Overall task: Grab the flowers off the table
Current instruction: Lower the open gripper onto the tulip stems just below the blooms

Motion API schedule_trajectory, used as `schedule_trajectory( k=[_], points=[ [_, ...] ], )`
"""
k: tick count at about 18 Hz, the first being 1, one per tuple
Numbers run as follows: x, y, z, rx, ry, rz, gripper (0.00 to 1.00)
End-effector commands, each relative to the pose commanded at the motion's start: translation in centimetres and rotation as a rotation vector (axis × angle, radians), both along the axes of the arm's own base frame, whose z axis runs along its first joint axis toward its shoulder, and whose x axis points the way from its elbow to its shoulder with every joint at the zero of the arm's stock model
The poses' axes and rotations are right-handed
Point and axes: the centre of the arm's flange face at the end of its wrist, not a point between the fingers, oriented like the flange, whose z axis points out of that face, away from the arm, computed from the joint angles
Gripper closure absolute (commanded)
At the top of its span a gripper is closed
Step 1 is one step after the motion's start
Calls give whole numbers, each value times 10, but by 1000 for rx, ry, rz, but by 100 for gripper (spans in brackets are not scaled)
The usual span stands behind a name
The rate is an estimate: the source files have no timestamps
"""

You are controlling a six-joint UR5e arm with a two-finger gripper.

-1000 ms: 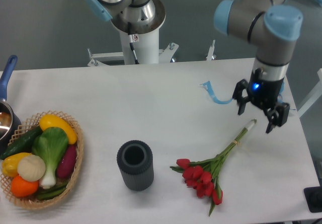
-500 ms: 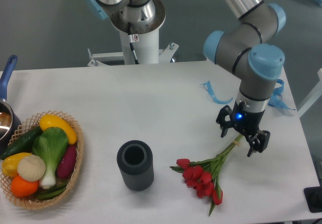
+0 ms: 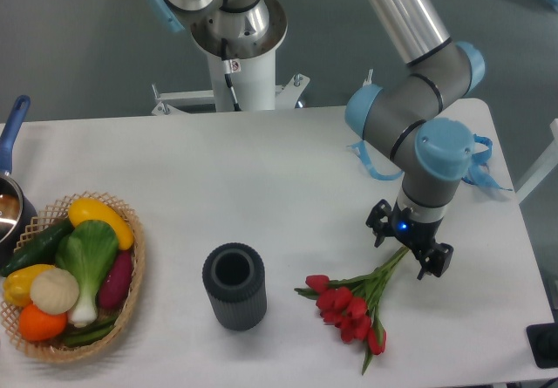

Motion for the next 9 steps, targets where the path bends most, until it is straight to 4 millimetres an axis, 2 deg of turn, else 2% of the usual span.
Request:
schedule_trajectory(
  k=[9],
  points=[
    [16, 9, -23, -24, -34, -22, 0]
  ],
)
